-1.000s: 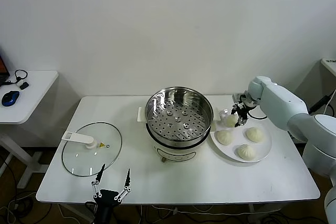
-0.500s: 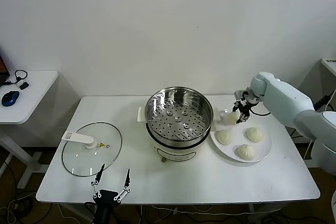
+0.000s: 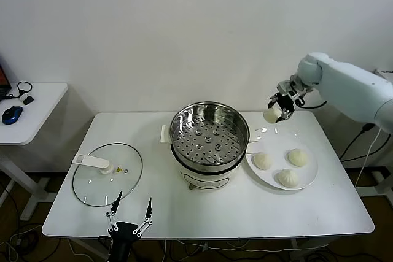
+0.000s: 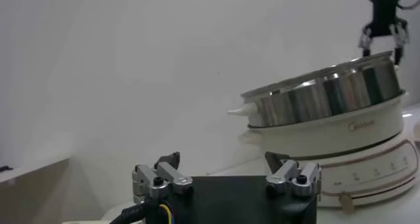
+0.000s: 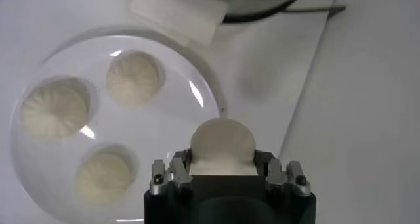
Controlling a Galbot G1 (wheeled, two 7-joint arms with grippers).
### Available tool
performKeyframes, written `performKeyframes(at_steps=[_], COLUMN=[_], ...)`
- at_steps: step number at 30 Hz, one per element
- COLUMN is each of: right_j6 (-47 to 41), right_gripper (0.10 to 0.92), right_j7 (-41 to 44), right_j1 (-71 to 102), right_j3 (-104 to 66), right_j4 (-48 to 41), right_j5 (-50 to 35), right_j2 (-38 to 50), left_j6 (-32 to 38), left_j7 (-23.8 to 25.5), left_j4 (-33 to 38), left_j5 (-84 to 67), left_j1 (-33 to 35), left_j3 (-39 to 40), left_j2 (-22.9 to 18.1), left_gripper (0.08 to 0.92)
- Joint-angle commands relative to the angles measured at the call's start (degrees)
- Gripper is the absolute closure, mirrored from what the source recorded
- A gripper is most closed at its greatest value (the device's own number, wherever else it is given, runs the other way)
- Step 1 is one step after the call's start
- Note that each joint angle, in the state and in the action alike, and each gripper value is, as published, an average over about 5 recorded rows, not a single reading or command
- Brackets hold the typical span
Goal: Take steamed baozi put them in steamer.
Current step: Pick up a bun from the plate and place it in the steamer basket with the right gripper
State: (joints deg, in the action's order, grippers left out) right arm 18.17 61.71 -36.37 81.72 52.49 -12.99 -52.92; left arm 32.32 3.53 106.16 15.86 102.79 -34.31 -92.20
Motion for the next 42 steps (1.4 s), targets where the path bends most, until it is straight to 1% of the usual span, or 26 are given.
performKeyframes(at_steps=[1, 8, 15, 20, 23, 29, 42], right_j6=[8.4, 19.1, 26.7, 31.2, 31.8, 31.8, 31.8], right_gripper=[0.389, 0.389, 0.389, 0.389, 0.389, 0.389, 0.389], right_j7=[0.1, -2.5, -4.7, -5.6, -5.8, -5.5, -4.8], right_j1=[-12.0, -15.0, -13.7, -10.1, -8.3, -5.8, 0.1], right_j3=[8.6, 10.1, 10.2, 9.0, 8.8, 10.2, 8.4], right_j4=[9.4, 10.3, 8.4, 3.2, 0.9, 0.0, -5.8], right_j5=[-5.2, -6.0, -0.8, 3.7, 4.8, 4.9, 8.3], right_j2=[1.3, -4.6, -14.4, -21.0, -23.6, -25.7, -26.3], left_j6=[0.0, 0.0, 0.1, 0.2, 0.2, 0.2, 0.5], left_j7=[0.0, -0.1, -0.1, -0.2, -0.3, -0.4, -0.5], left_j4=[-0.1, -0.2, -0.3, 0.0, 0.2, 0.5, 0.6], left_j5=[0.2, 0.4, 0.5, 0.4, 0.3, 0.1, 0.3], left_j1=[-0.1, -0.2, -0.3, -0.2, -0.1, 0.0, 0.2], left_j3=[0.2, 0.4, 0.6, 0.5, 0.5, 0.4, 0.7], left_j2=[-0.9, -1.2, -1.5, -1.5, -1.5, -1.5, -1.7], left_gripper=[0.177, 0.177, 0.177, 0.177, 0.177, 0.177, 0.177])
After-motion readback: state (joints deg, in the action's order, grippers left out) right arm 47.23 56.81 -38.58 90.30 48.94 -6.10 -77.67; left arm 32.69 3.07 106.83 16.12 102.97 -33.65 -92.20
